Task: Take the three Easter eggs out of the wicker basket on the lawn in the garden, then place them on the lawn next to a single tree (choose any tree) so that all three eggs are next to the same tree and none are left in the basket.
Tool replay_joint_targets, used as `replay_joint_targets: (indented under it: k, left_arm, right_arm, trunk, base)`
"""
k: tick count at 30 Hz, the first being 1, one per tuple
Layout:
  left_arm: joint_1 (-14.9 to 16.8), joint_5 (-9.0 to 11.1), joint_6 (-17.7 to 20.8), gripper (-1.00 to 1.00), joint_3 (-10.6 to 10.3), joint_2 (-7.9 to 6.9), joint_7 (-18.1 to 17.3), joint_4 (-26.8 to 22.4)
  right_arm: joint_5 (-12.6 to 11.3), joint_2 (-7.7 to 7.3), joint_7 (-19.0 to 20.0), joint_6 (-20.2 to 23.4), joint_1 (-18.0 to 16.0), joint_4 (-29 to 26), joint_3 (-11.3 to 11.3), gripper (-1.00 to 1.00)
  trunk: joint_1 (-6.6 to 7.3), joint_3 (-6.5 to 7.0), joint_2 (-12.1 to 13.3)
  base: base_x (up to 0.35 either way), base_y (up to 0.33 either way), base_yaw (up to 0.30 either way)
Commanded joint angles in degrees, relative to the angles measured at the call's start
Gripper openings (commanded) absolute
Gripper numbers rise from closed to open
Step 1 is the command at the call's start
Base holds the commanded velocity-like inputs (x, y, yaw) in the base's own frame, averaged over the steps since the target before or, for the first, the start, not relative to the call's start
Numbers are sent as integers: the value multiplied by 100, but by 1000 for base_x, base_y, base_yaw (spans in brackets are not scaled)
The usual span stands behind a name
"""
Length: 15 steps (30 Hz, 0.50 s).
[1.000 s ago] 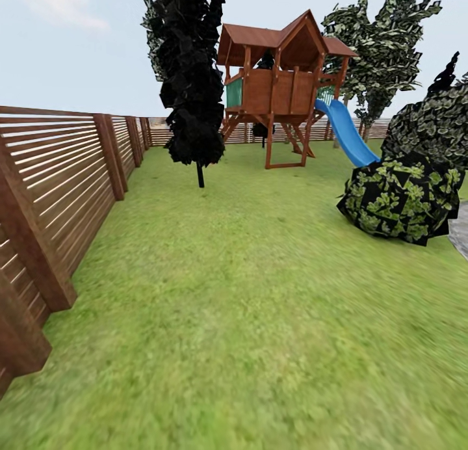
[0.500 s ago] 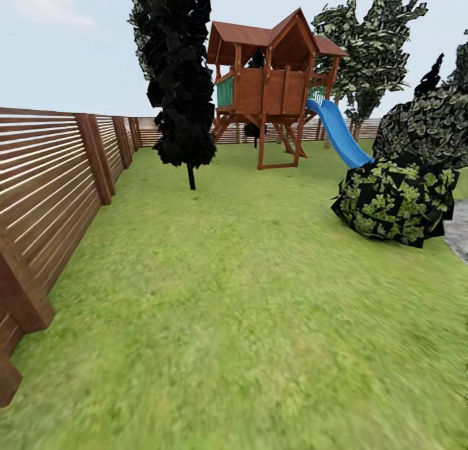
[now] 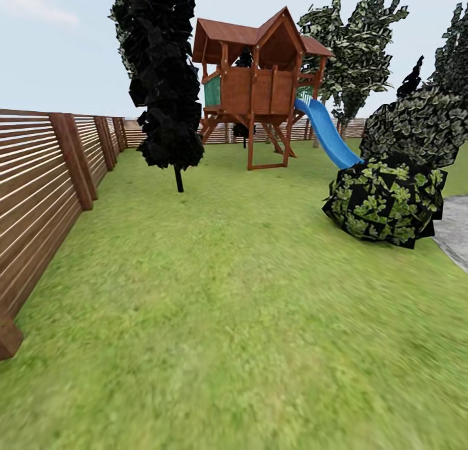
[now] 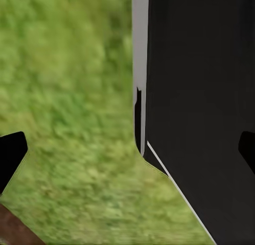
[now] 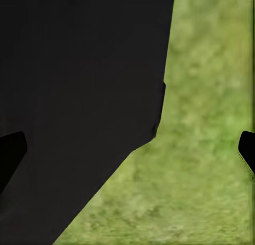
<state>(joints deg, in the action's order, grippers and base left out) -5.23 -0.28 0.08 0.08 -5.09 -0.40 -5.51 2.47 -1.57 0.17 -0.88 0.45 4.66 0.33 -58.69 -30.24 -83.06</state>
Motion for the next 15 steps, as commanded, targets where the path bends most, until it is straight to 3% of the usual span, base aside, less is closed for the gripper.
replay_joint_targets:
  k: [1,15]
  left_arm:
    - [-4,-4,1,100,1,-1,-4,-12]
    - [-4,-3,1,100,1,-1,-4,-12]
  right_arm:
    - [26,-1,1,-9,-1,4,2,100]
    - [26,-1,0,-9,-1,1,-6,100]
  trunk:
    - [-4,-3,-1]
    - [-4,-3,-1]
  base:
    - [334,0,-2]
    - [334,0,0]
